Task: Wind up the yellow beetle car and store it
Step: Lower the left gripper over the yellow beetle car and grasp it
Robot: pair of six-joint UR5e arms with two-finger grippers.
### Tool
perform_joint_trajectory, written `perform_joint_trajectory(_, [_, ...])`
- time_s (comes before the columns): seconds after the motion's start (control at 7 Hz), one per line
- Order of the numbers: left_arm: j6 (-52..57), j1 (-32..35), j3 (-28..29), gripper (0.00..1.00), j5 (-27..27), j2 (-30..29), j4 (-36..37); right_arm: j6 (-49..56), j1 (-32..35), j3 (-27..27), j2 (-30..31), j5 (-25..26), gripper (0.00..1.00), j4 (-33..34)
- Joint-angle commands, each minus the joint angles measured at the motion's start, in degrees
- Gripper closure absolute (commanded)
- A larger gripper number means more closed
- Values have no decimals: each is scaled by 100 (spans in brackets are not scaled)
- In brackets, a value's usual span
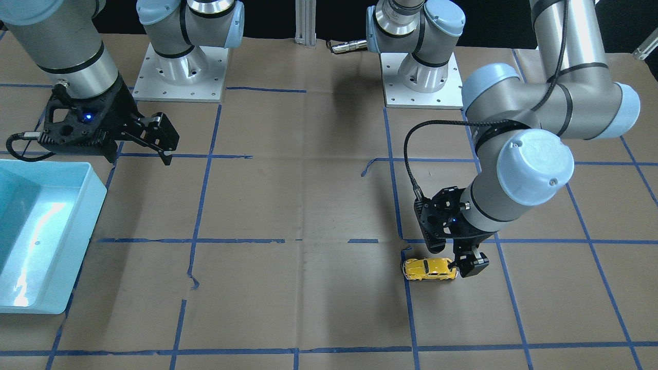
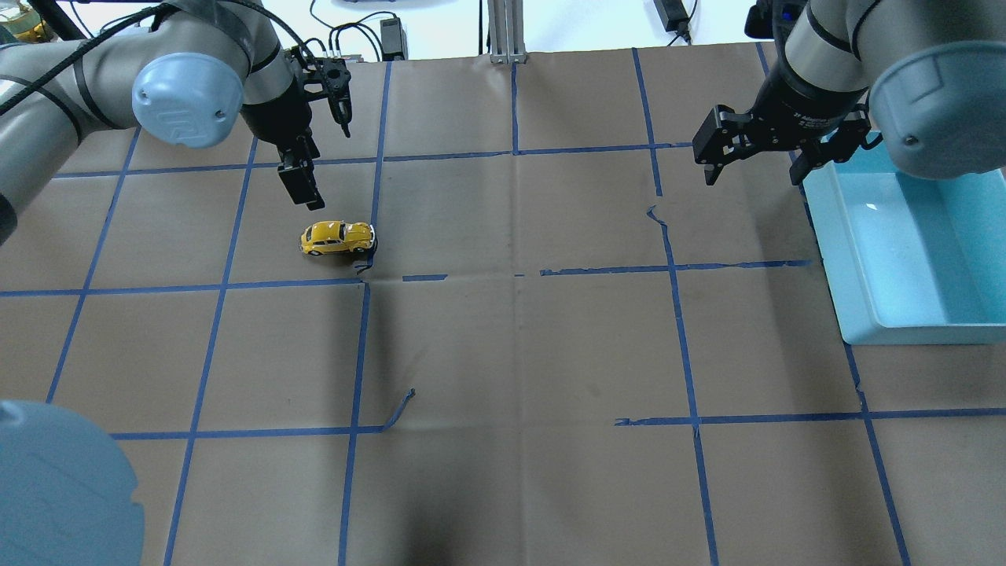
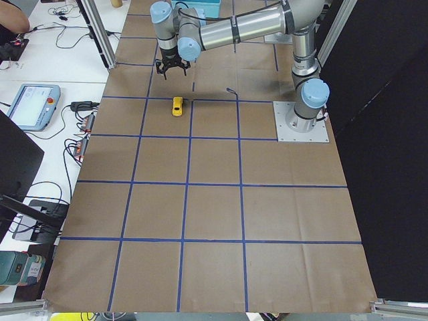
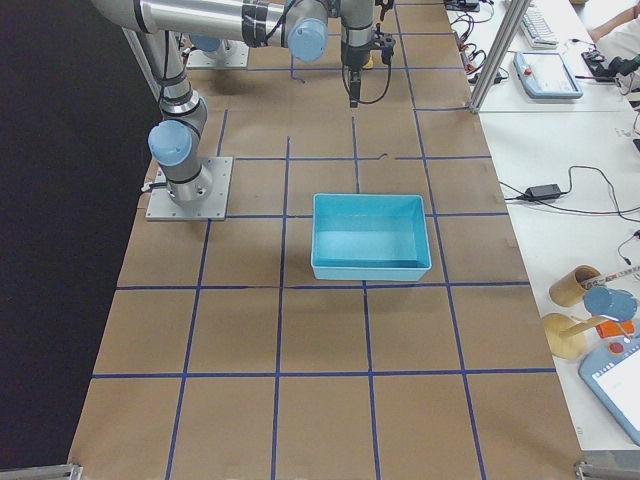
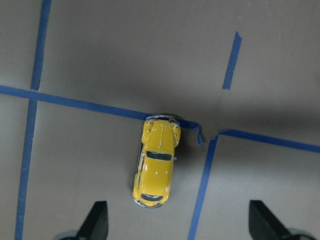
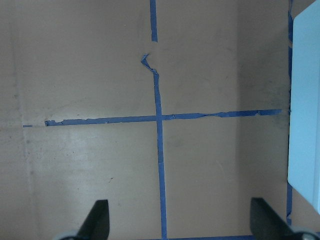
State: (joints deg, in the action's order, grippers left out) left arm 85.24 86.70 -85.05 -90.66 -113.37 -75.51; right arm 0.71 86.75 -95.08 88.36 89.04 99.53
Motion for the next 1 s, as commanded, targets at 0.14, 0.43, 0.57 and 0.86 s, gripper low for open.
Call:
perform_joint_trajectory(0.14, [1531, -144, -580, 1, -30, -422, 1463, -1, 0, -55, 6, -10, 0, -4])
perform_joint_trajectory(0.43, [1496, -258, -1012, 1, -13, -475, 1978, -1, 9, -46, 6, -19, 0, 22])
perform_joint_trajectory(0.57, [1287, -206, -1040, 1, -13, -597, 1996, -1, 9, -55, 6, -19, 0, 22])
perform_joint_trajectory(0.86, [1250, -197, -1049, 2, -4, -695, 2005, -1, 9, -46, -3, -19, 0, 22])
